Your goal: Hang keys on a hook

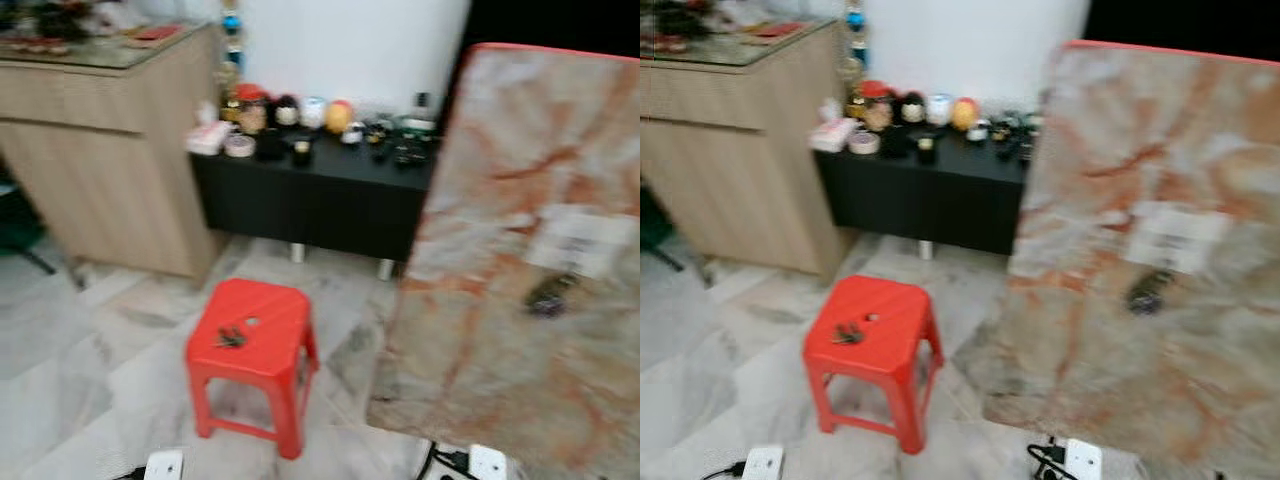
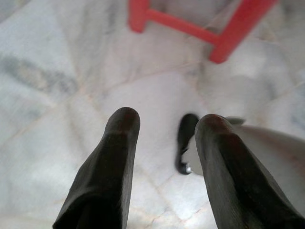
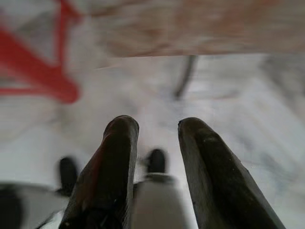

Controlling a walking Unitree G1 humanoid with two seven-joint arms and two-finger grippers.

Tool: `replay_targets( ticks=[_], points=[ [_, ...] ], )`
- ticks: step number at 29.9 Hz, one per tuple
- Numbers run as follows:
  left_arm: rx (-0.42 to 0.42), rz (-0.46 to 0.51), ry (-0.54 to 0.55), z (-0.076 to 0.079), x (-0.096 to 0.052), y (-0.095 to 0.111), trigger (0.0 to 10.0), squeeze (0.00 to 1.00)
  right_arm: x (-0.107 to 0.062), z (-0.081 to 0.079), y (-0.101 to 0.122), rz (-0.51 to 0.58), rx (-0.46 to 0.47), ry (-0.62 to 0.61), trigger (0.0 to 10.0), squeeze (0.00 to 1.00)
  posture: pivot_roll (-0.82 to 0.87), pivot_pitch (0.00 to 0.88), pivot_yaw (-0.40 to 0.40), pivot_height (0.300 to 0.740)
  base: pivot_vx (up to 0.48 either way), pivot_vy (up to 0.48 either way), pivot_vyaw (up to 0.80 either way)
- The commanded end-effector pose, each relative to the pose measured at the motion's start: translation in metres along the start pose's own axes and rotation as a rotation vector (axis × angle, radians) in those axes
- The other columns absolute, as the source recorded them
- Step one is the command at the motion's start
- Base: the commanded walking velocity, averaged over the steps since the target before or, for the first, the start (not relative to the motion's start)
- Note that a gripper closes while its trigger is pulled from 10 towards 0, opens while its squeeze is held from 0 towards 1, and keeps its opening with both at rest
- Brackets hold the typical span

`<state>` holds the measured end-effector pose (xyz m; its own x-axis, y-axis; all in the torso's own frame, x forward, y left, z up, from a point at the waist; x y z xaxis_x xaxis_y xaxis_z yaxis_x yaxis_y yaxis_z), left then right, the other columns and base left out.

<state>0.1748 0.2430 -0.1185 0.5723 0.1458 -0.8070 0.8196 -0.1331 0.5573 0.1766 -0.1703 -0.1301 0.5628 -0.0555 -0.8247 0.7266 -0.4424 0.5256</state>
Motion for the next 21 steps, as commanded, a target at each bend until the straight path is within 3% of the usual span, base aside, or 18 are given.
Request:
replay_targets(
  ticks=[1,21],
  points=[
    [-0.011,0.018,-0.001,0.0027,0.0021,0.0087,10.0,0.00,-0.0011,0.0091,-0.0021,-0.011,0.011,-0.024,10.0,0.00,0.03,0.000,-0.074,0.740,0.000,0.480,0.00],
    [-0.029,0.019,0.021,-0.0038,0.0019,0.0092,10.0,0.00,-0.0019,0.0161,-0.0045,-0.032,0.010,-0.037,10.0,0.00,0.04,0.000,-0.085,0.740,0.000,0.400,0.00]
  ],
)
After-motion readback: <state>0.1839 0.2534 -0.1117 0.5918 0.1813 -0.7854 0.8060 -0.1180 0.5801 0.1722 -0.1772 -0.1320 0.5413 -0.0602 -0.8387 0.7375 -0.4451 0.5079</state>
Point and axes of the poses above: a point about 5 cm out from each wrist's last joint towards the gripper, its own x axis pointing out of the wrist towards the gripper, its own y axis along the axis of the wrist's last joint, z = x × y, the point moved 4 cm from there along x, pointing out of the wrist towards the gripper, and after that the axes turned 12 degrees about x, right-handed, at the moved point
